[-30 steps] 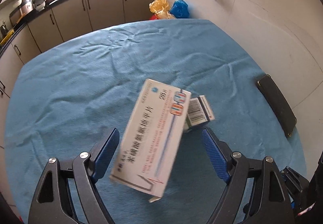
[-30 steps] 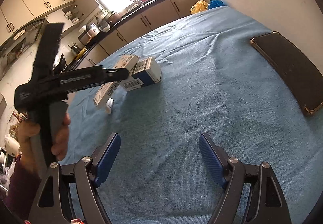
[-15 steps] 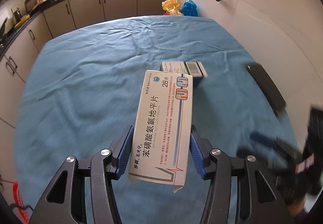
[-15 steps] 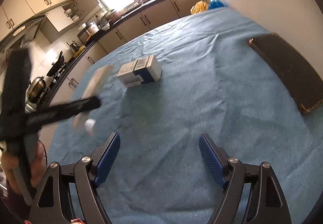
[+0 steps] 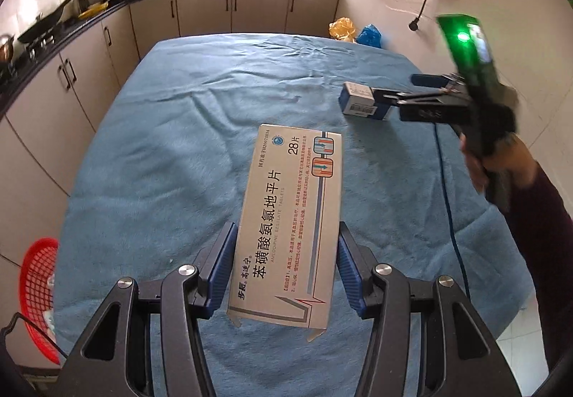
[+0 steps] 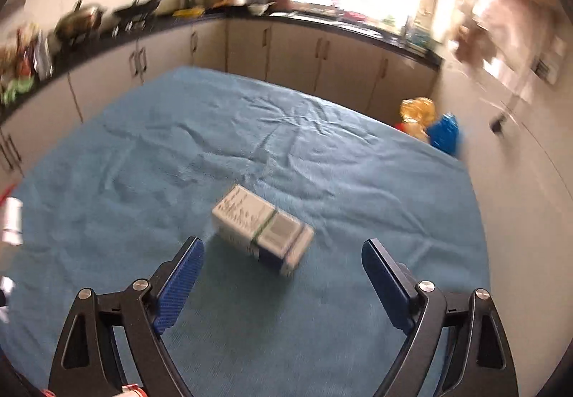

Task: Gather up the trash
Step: 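Grasp the large white medicine box with the left tool while the right grasps the small white-blue box, then carry both medicine boxes over to the red basket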

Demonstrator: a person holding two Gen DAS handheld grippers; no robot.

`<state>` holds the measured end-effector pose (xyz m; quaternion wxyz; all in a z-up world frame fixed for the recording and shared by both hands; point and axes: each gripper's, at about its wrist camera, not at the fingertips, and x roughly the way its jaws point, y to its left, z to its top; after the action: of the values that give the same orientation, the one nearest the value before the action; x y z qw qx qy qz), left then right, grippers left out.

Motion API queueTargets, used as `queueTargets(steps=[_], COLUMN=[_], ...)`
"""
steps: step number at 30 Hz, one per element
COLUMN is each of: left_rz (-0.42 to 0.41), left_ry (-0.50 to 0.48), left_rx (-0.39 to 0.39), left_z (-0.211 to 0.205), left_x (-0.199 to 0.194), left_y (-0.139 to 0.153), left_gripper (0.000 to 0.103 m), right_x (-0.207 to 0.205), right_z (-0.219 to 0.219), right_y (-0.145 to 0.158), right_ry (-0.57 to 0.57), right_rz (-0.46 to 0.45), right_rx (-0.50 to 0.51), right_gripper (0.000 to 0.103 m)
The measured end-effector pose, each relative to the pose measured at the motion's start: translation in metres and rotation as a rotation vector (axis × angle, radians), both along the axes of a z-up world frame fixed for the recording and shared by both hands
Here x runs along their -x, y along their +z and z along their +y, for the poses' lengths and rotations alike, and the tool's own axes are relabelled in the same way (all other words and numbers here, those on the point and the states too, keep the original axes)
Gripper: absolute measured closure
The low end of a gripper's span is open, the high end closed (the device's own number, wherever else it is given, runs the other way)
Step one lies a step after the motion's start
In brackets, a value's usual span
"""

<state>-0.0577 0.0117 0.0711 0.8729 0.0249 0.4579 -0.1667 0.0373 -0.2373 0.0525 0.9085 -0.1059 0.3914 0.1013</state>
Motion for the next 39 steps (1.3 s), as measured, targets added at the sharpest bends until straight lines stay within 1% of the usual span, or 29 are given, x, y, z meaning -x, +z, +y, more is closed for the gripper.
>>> queueTargets(steps=[3, 5, 7, 8, 9, 11, 13, 14, 15, 19, 24, 27, 33, 39], left_rz=[0.003, 0.016, 0.020, 0.019, 0.017, 0.009, -0.007, -0.013, -0.021, -0.056, -0.108, -0.134, -0.185, -0.241], left_ry=[0.025, 0.035, 0.047, 0.050, 0.055, 0.065, 0.079, 0.085, 0.094, 0.121, 0.163, 0.200, 0.305, 0.436], left_rx=[-0.026, -0.011, 0.004, 0.007, 0.012, 0.019, 0.022, 0.023, 0.026, 0.043, 0.059, 0.066, 0.083, 0.053], left_z=[0.008, 0.013, 0.017, 0.019, 0.020, 0.022, 0.025, 0.027, 0.030, 0.044, 0.065, 0.083, 0.129, 0.178], left_x=[-0.006, -0.010, -0.011, -0.011, -0.010, -0.006, -0.001, 0.002, 0.007, 0.024, 0.058, 0.080, 0.132, 0.174], left_y=[-0.009, -0.014, -0.016, -0.016, -0.016, -0.013, -0.008, -0.006, -0.002, 0.014, 0.038, 0.050, 0.068, 0.078], left_gripper=[0.050, 0.050, 0.050, 0.050, 0.050, 0.050, 0.050, 0.050, 0.050, 0.050, 0.050, 0.050, 0.050, 0.050], right_x=[-0.027, -0.038, -0.049, -0.051, -0.052, -0.052, -0.046, -0.042, -0.038, -0.009, 0.042, 0.075, 0.131, 0.168], right_z=[0.010, 0.014, 0.017, 0.017, 0.017, 0.015, 0.012, 0.009, 0.007, 0.005, 0.015, 0.025, 0.050, 0.079], right_y=[-0.012, -0.021, -0.030, -0.033, -0.036, -0.039, -0.036, -0.035, -0.033, -0.024, -0.010, 0.001, 0.017, 0.025], right_ry=[0.063, 0.080, 0.086, 0.085, 0.079, 0.060, 0.043, 0.032, 0.024, -0.001, -0.007, 0.011, 0.047, 0.073], right_rz=[0.044, 0.071, 0.097, 0.109, 0.127, 0.143, 0.147, 0.160, 0.169, 0.179, 0.173, 0.157, 0.127, 0.111], right_rx=[0.033, 0.054, 0.068, 0.066, 0.051, 0.026, 0.001, -0.028, -0.049, -0.111, -0.161, -0.191, -0.264, -0.324], right_gripper=[0.011, 0.011, 0.016, 0.027, 0.040, 0.046, 0.058, 0.064, 0.066, 0.066, 0.066, 0.066, 0.066, 0.066])
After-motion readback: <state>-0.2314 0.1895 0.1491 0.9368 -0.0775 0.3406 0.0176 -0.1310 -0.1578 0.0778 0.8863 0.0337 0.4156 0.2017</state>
